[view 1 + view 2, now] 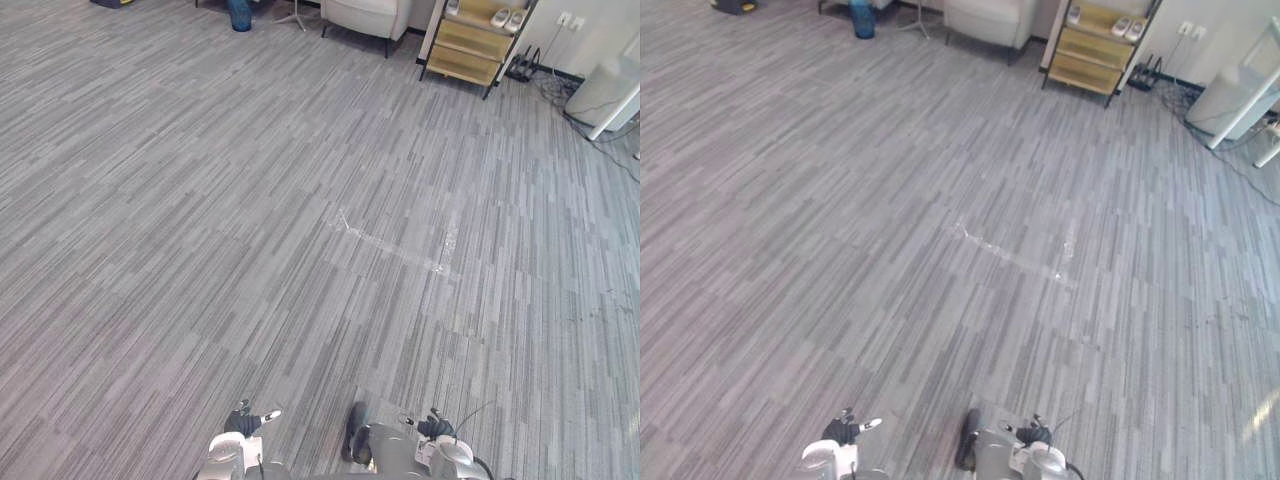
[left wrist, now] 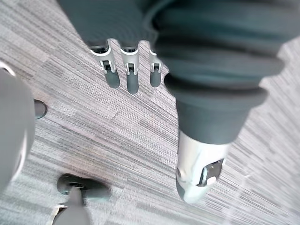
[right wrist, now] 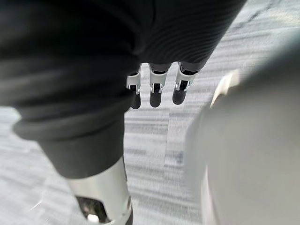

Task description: Pick up cushions and gather them together orderly.

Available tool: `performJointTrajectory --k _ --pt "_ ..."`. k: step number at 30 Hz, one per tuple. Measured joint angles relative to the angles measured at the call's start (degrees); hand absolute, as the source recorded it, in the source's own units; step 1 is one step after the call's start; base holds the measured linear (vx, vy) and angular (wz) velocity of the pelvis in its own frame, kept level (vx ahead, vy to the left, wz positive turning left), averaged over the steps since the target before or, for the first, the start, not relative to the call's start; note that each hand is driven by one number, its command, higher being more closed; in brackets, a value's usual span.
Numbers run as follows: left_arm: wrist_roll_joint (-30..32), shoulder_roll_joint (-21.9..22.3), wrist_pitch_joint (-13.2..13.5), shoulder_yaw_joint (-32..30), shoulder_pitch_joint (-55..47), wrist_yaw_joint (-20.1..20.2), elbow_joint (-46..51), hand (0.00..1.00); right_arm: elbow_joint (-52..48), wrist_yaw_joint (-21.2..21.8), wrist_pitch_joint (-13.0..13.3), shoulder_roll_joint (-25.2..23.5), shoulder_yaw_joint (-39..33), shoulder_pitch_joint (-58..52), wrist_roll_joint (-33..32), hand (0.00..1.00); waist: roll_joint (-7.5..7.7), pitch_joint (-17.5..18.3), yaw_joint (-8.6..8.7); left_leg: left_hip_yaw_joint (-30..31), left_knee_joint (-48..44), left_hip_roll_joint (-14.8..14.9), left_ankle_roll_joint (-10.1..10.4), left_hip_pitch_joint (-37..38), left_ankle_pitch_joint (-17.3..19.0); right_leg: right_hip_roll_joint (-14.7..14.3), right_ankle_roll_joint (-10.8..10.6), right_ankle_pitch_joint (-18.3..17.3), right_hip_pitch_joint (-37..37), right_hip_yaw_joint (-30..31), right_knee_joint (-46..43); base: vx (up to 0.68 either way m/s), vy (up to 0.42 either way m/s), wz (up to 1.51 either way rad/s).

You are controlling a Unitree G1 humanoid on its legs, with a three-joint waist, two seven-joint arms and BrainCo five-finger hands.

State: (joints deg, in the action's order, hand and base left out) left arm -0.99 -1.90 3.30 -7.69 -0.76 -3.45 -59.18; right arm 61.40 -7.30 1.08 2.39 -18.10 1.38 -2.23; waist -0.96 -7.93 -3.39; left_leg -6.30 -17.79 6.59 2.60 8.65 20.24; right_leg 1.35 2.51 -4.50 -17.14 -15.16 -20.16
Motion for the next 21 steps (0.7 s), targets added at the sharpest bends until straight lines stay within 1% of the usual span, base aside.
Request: performJointTrajectory --k 1,2,3,4,5,6,7,8,9,10,11,12,13,14,15,16,17,18,19,20,21 --pt "0.51 0.26 -0.07 -0.65 -0.34 -0.13 -0.02 0.00 0.39 0.01 0.00 -0.01 -1.07 0.04 0.00 0.00 -0.87 0.03 -0.26 1.68 -4.63 0.87 0.15 -0.99 -0.08 -1.36 0.47 -1.47 1.01 0.13 -0.23 0.44 -0.166 -0.29" --pt "0.89 0.36 -0.14 -1.82 -0.58 -0.09 -0.01 0.00 0.40 -0.01 0.02 -0.05 -1.93 -0.22 0.00 0.00 -1.24 0.07 -0.16 2.68 -9.58 1.46 1.08 -2.40 -0.77 -2.26 0.78 -2.67 1.99 0.24 -0.32 0.45 -0.189 -0.28" --pt "0.90 0.62 -0.36 -3.18 -0.53 -0.11 0.06 0.00 0.05 -0.06 0.02 0.01 -1.95 -0.62 -0.05 0.00 -1.81 -0.26 0.21 5.30 -21.04 1.90 1.27 -6.68 -4.34 -3.37 1.05 -4.50 4.51 0.37 -0.19 0.35 -0.150 -0.18" --pt "0.90 0.90 -0.41 -3.58 -0.50 -0.02 0.15 0.00 -0.13 -0.06 -0.04 -0.02 -1.77 -0.88 -0.12 0.00 -2.08 -0.43 0.16 6.16 -26.59 2.00 0.85 -8.80 -7.67 -3.94 1.30 -5.17 5.98 0.57 0.30 0.44 -0.150 -0.30" --pt "0.89 1.52 -0.37 -4.04 -0.71 0.06 0.81 0.00 -0.90 -0.14 -0.13 -0.03 -1.13 -1.45 -0.17 0.00 -2.15 -0.87 -0.48 7.60 -39.23 2.66 0.39 -13.84 -14.84 -4.96 1.85 -6.05 10.19 2.12 2.41 0.49 -0.075 -0.46" --pt "0.89 1.45 -0.27 -4.00 -1.12 0.12 1.93 0.00 -1.19 -0.24 -0.15 -0.19 -0.92 -1.74 -0.44 0.00 -2.46 -0.94 -1.04 7.79 -46.11 2.59 0.72 -18.07 -11.55 -5.55 2.42 -6.58 13.82 3.37 4.43 0.48 -0.051 -0.51" --pt "0.90 1.30 -0.21 -3.62 -1.04 0.17 2.41 0.00 -1.17 -0.24 -0.16 -0.26 -0.85 -1.55 -0.57 0.00 -2.14 -1.11 -1.18 7.75 -47.38 2.17 0.82 -20.13 -10.05 -5.55 2.42 -6.59 15.57 3.98 5.67 0.38 -0.025 -0.48" --pt "0.88 0.88 -0.08 -2.79 -0.92 0.24 3.46 0.00 -1.19 -0.26 -0.18 -0.37 -0.81 -1.05 -0.85 0.00 -1.22 -1.54 -1.51 7.63 -46.20 0.74 0.63 -23.99 -7.25 -5.19 2.35 -6.54 18.64 5.49 8.40 0.39 -0.020 -0.50" --pt "0.84 0.92 0.20 -2.33 -0.78 0.23 4.37 0.00 -1.14 -0.36 -0.24 -1.11 -1.08 -0.55 -1.50 0.00 -1.34 -1.70 -2.03 6.88 -41.14 -0.17 0.46 -26.76 -4.86 -4.84 2.12 -6.40 21.21 6.89 10.44 0.39 0.006 -0.49" --pt "0.78 1.02 0.24 -2.32 -0.73 0.25 4.52 0.00 -1.09 -0.48 -0.26 -1.20 -1.45 -0.35 -1.89 0.00 -1.22 -1.76 -2.27 6.66 -37.55 -0.77 0.22 -27.80 -4.07 -4.66 2.12 -6.40 22.03 7.47 11.33 0.46 0.060 -0.48" --pt "0.75 1.00 0.29 -1.75 -0.47 0.24 4.56 0.00 -0.67 -0.63 -0.26 -1.10 -2.11 0.26 -2.40 0.00 -1.16 -1.73 -2.74 6.99 -25.60 -2.75 0.30 -28.65 -3.87 -3.78 1.33 -6.88 23.69 8.63 13.15 0.34 0.123 -0.42" --pt "0.75 1.09 0.30 -0.76 -0.56 0.25 4.45 0.00 -0.37 -0.61 -0.06 -0.79 -2.10 0.53 -2.40 0.00 -1.62 -1.51 -2.88 7.68 -11.16 -4.24 1.36 -28.52 -6.86 -3.05 0.17 -7.99 24.33 9.77 14.17 0.34 0.156 -0.41" --pt "0.69 1.15 0.32 -0.14 -0.55 0.25 4.40 0.00 -0.03 -0.56 -0.01 -0.48 -2.02 0.56 -2.40 0.00 -2.24 -1.21 -2.96 8.43 -5.52 -4.34 1.46 -28.36 -9.82 -3.06 0.08 -9.06 24.76 10.34 14.54 0.40 0.206 -0.52" --pt "0.37 1.17 0.59 -0.12 -0.61 0.28 4.24 0.00 0.85 -0.56 -0.14 -0.52 -1.92 0.60 -2.41 0.00 -2.34 -0.94 -3.91 7.57 -2.41 -5.16 0.52 -26.50 -17.27 -2.22 -0.93 -10.42 25.99 12.74 14.63 0.37 0.173 -0.39" --pt "0.33 0.93 0.79 0.01 -0.51 0.28 3.94 0.00 0.78 -0.50 -0.15 -1.10 -1.85 0.61 -2.39 0.00 -1.18 -0.55 -4.45 6.74 -2.38 -6.71 -0.55 -26.05 -15.60 -0.63 -1.34 -11.43 26.44 13.70 14.31 0.61 0.199 -0.41" --pt "0.18 0.33 1.00 0.20 -0.36 0.33 4.02 0.00 0.75 -0.48 -0.13 -1.14 -2.01 0.36 -2.37 0.00 -0.26 -0.50 -4.24 6.32 -5.25 -7.97 -2.27 -26.78 -12.58 0.67 -2.58 -12.45 26.00 14.50 12.21 0.50 0.144 -0.17" --pt "0.15 0.30 1.00 0.21 -0.23 0.39 4.06 0.00 0.62 -0.50 -0.11 -1.15 -2.01 0.26 -2.36 0.00 -0.02 -0.63 -4.27 5.73 -6.46 -8.22 -2.68 -26.62 -11.36 1.12 -3.40 -12.97 25.77 15.33 10.47 0.59 0.171 -0.27" --pt "0.09 0.43 0.97 0.16 -0.42 0.30 4.05 0.00 0.48 -0.46 -0.14 -1.29 -1.99 -0.32 -2.26 0.00 0.37 -0.38 -4.61 4.08 -7.49 -8.25 -3.51 -24.95 -9.38 1.85 -5.84 -14.48 23.96 17.06 2.93 0.46 0.144 -0.40" --pt "-0.23 0.27 0.90 0.46 -0.87 0.38 3.95 0.00 -0.32 -0.31 -0.09 -1.69 -1.90 -1.10 -2.23 0.00 0.76 -0.25 -4.71 3.09 -7.19 -9.01 -4.45 -21.27 -7.18 2.51 -8.89 -14.00 18.91 18.13 -12.40 0.46 0.127 -0.41" --pt "-0.23 0.14 0.81 0.66 -1.02 0.37 3.94 0.00 -0.73 -0.19 -0.10 -1.84 -1.88 -1.52 -2.23 0.00 0.93 -0.33 -4.40 2.99 -6.92 -9.43 -4.85 -19.58 -6.30 2.96 -11.21 -12.48 16.32 18.17 -19.10 0.48 0.096 -0.23" --pt "-0.23 -0.20 0.66 1.08 -1.04 0.37 3.94 0.00 -1.82 0.17 -0.14 -2.37 -1.95 -2.70 -2.28 0.00 1.30 -0.41 -3.78 2.84 -6.34 -10.37 -5.58 -15.90 -4.83 4.66 -12.84 -11.33 12.08 17.30 -31.17 0.50 0.062 0.07"
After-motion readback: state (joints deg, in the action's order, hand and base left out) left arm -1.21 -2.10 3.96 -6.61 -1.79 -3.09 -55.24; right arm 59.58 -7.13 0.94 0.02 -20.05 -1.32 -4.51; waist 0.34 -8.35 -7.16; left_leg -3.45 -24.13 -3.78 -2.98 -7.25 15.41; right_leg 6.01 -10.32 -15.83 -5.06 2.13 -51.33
